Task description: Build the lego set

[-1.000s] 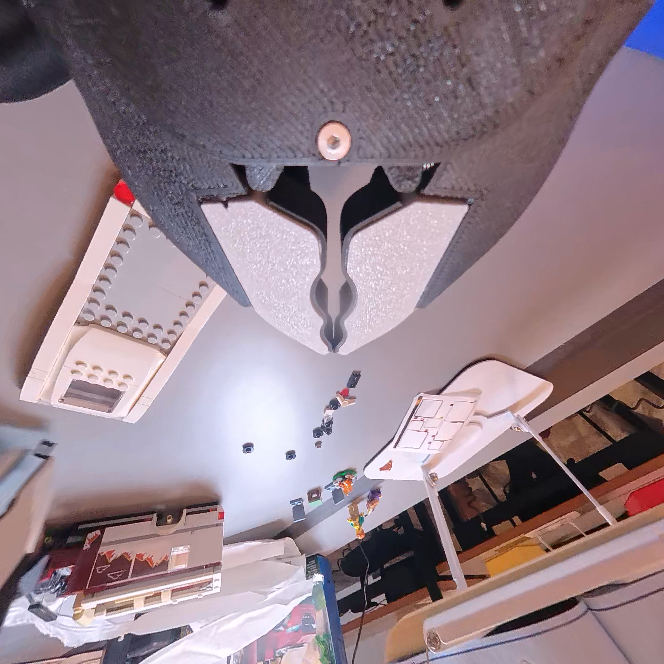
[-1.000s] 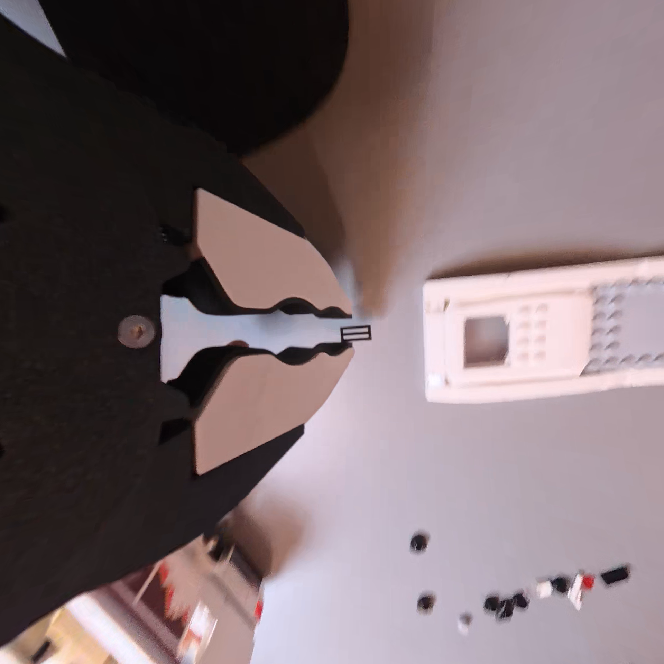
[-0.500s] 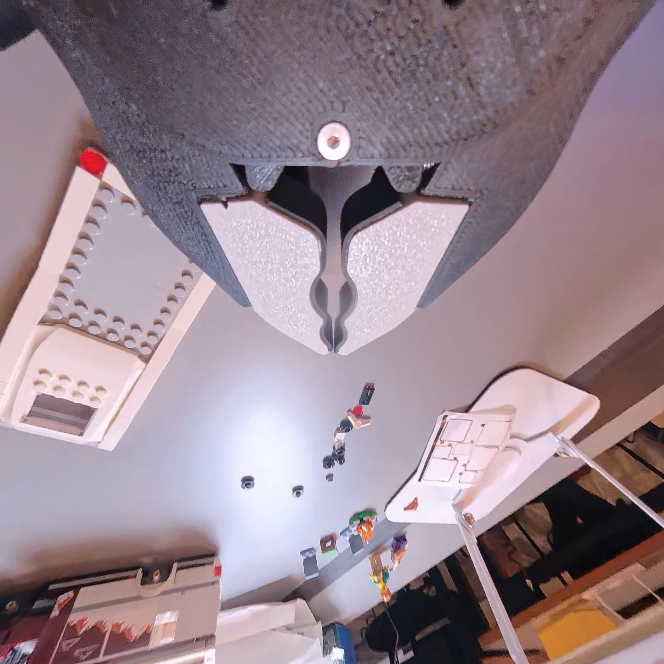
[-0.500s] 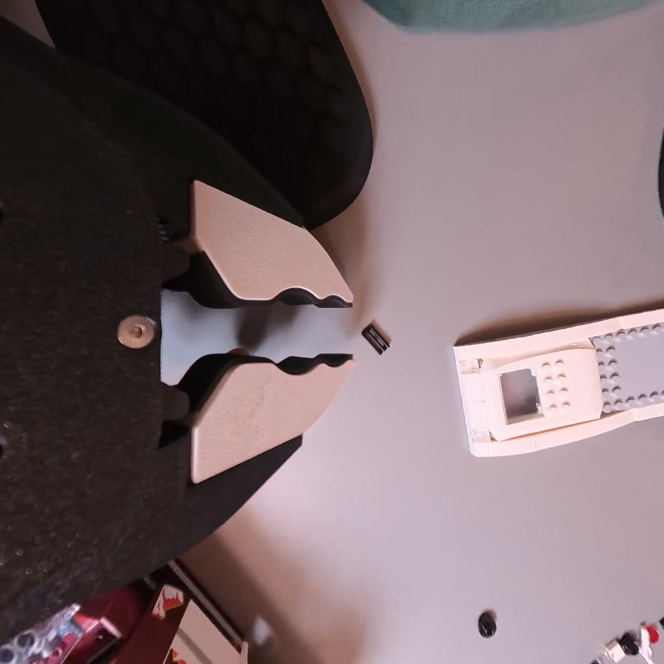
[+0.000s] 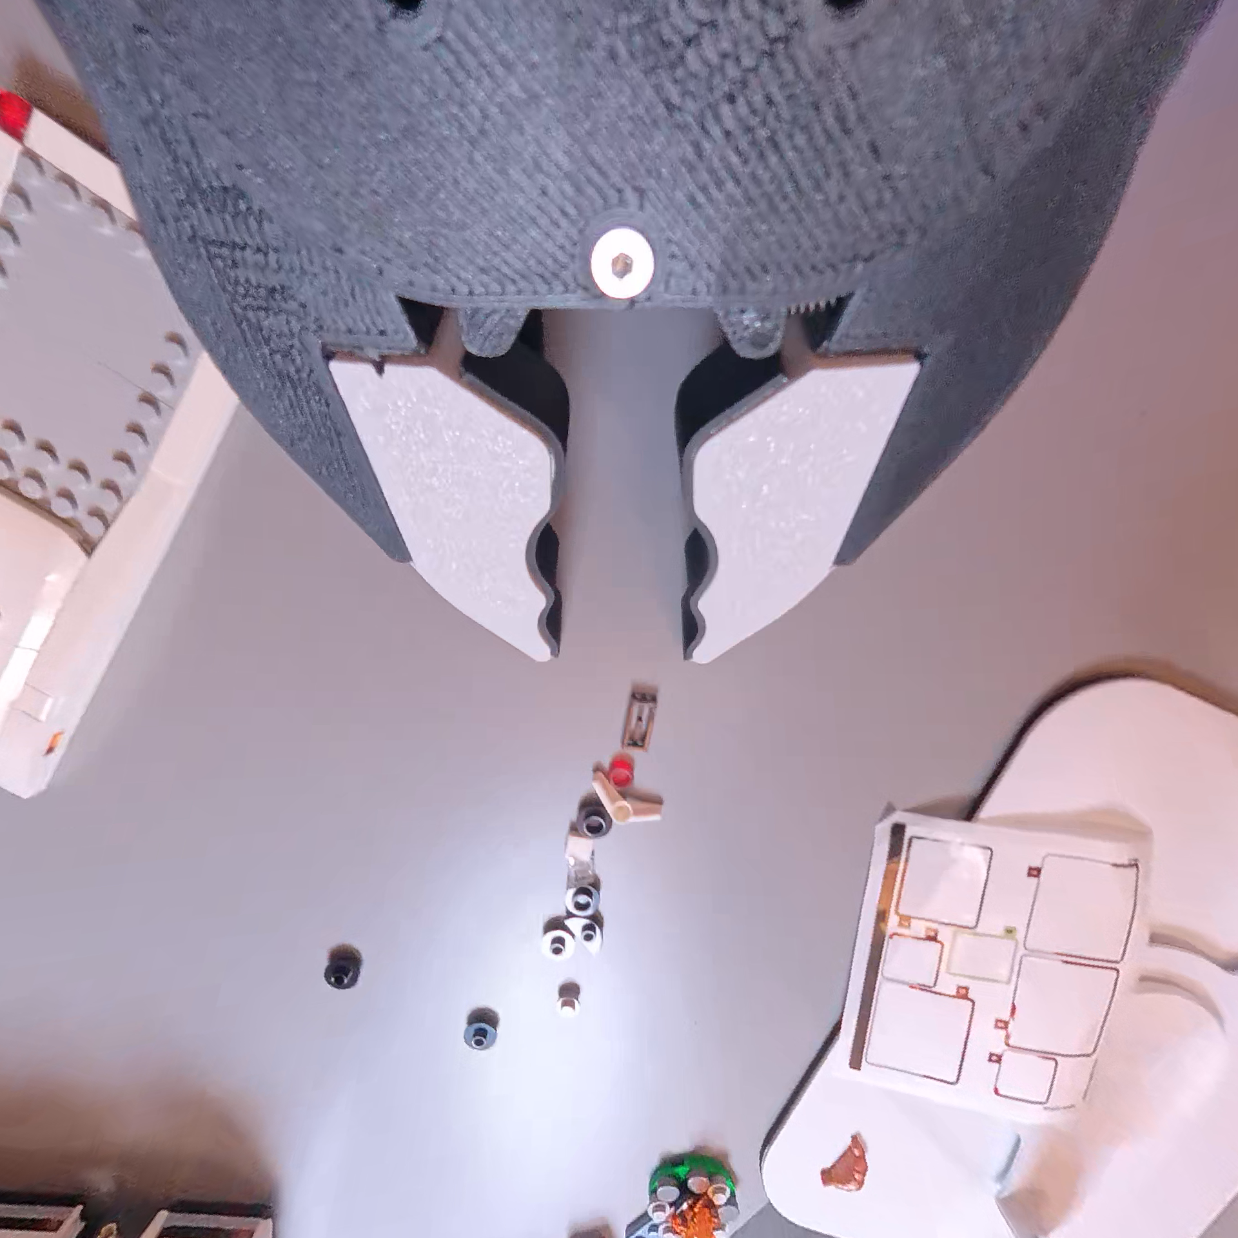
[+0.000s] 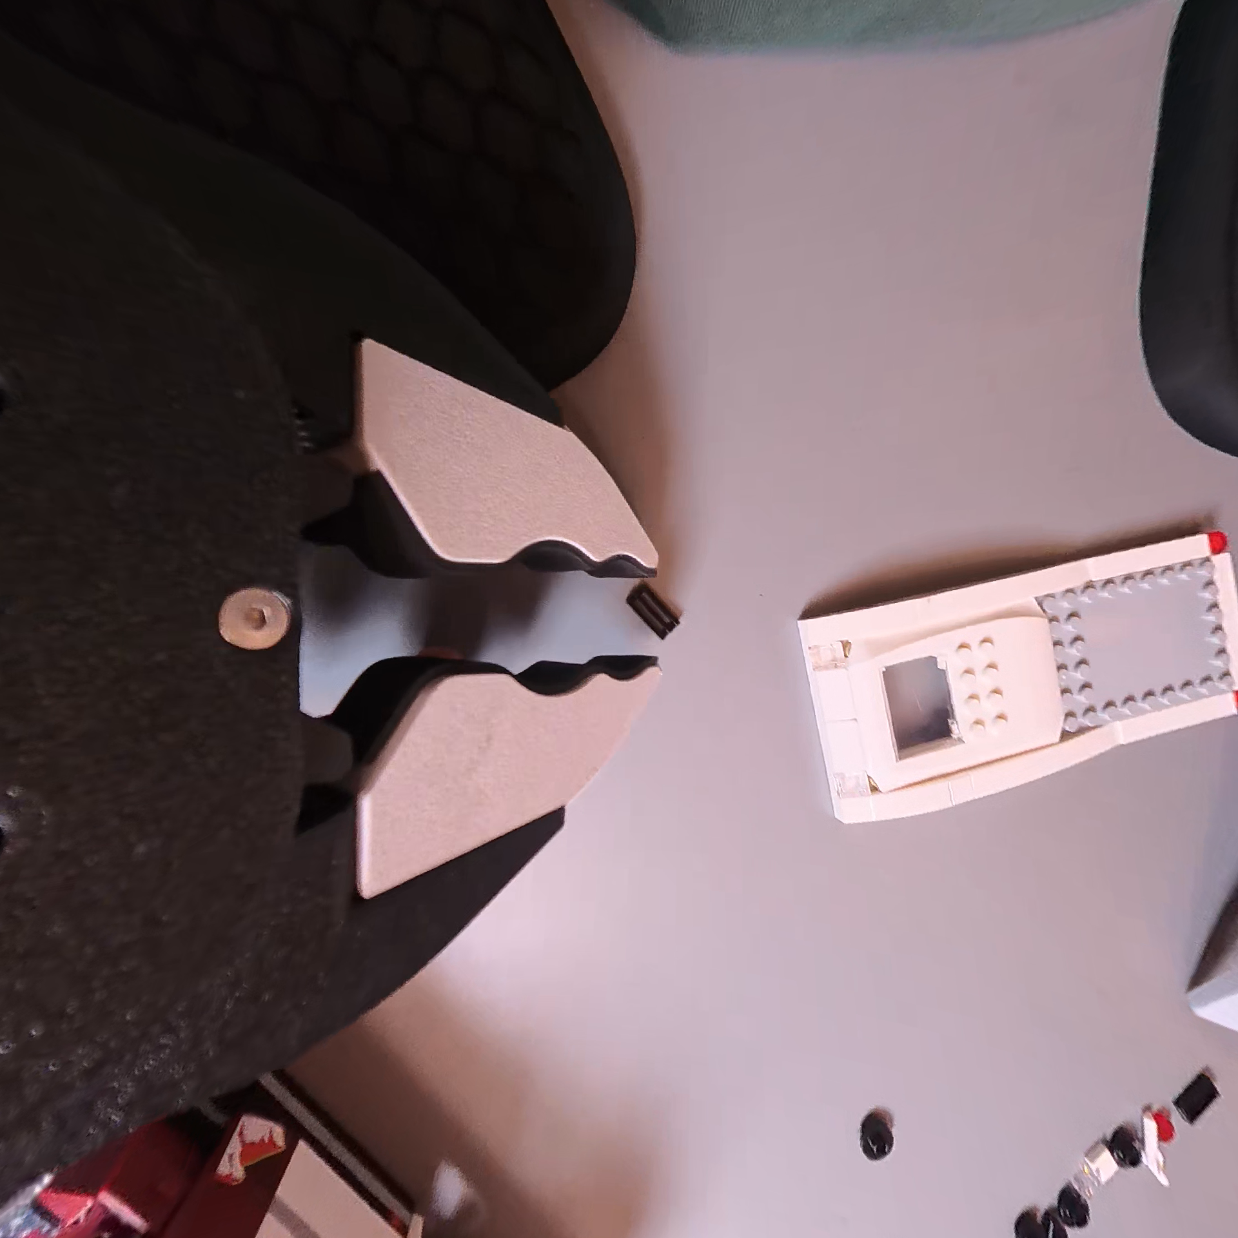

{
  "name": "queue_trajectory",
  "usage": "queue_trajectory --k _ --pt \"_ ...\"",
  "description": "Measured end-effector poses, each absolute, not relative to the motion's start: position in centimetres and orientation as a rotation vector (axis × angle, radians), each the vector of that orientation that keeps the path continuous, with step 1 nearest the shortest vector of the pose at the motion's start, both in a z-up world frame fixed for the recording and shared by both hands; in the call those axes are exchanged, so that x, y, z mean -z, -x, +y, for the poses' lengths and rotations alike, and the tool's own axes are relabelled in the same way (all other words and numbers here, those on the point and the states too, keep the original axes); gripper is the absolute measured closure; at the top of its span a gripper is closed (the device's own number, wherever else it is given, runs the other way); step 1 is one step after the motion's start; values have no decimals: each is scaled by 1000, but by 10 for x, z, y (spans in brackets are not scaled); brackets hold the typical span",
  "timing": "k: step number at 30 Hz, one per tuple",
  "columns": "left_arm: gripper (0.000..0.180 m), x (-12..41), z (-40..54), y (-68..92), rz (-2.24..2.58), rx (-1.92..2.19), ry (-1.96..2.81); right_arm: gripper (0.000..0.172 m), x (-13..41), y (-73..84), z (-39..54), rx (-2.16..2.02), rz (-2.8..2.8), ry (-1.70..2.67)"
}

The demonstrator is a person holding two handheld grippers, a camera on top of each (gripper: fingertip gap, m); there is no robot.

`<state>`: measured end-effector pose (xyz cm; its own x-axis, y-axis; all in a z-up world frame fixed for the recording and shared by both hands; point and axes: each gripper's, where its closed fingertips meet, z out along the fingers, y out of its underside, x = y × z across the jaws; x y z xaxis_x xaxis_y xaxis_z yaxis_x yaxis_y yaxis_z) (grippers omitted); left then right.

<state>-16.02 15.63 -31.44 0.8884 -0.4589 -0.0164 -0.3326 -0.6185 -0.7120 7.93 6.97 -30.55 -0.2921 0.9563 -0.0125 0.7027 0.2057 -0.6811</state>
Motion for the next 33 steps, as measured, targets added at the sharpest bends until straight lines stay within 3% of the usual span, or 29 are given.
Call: queue_trajectory --k 1,6,8,10,19,22,25,33 --pt "147 315 161 160 576 215 2288 151 305 -80 70 -835 -2059 1540" --pt "154 315 178 159 604 257 2302 151 302 -80 72 -872 -2009 1538" --pt "171 316 177 154 649 297 2311 152 302 -79 72 -877 -2002 1537" --pt "173 316 175 155 678 277 2316 152 302 -79 72 -876 -2000 1534" --pt "173 257 41 34 968 953 2024 152 296 -75 68 -897 -1990 1499" --pt "171 275 10 18 1111 849 2055 152 292 -71 67 -886 -1984 1481" --pt "158 280 4 16 1131 762 2048 152 287 -68 62 -872 -1982 1460" --pt "155 268 -16 15 1168 791 1979 152 283 -65 54 -848 -1963 1449"
